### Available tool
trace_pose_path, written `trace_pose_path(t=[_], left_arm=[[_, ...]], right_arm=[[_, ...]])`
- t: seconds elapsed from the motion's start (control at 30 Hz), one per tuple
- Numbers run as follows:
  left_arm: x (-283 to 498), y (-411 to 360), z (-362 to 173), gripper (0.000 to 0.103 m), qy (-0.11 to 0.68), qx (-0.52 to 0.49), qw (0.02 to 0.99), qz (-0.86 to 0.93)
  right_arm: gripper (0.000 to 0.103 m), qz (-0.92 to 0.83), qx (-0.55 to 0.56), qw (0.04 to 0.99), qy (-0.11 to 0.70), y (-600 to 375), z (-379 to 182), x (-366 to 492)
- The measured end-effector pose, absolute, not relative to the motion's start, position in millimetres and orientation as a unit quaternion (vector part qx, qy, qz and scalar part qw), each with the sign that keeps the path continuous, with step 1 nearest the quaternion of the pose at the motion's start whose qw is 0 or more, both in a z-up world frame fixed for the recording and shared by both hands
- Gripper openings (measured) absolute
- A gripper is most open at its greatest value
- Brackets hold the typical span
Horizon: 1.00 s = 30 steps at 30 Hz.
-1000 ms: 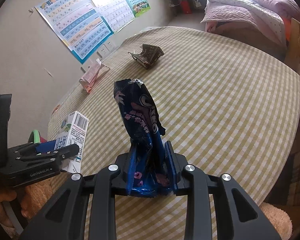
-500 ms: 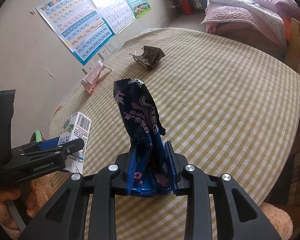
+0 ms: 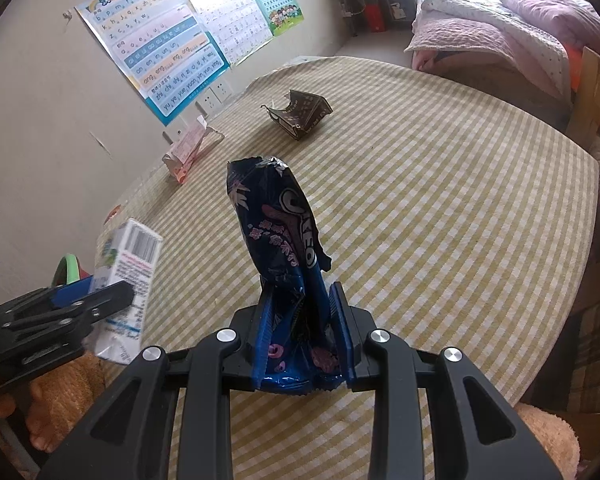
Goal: Collect trash
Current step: 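Grasp the white milk carton with left tool while right tool holds Oreo wrapper, then carry milk carton and Oreo wrapper over the red bin and open both tools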
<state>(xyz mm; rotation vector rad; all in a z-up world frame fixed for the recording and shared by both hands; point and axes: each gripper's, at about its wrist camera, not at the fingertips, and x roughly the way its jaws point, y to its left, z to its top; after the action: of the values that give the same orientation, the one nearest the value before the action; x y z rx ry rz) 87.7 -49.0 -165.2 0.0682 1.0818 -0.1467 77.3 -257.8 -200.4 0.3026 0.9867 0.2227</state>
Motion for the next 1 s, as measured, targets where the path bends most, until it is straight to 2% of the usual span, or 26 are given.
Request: trace_pose_path(t=[0.4,1.0], left_arm=[[68,-33,-131,0.053,0.475,0.014,0.876,-0.078],[53,5,-110,0.053,0.437,-0.019,0.897,-0.065]], right_arm=[[0.028,0.086,0.144,0.882,0.440,-256,-167,63],[0.028,0.105,0.135,0.890,0.422,-222,-113,37]])
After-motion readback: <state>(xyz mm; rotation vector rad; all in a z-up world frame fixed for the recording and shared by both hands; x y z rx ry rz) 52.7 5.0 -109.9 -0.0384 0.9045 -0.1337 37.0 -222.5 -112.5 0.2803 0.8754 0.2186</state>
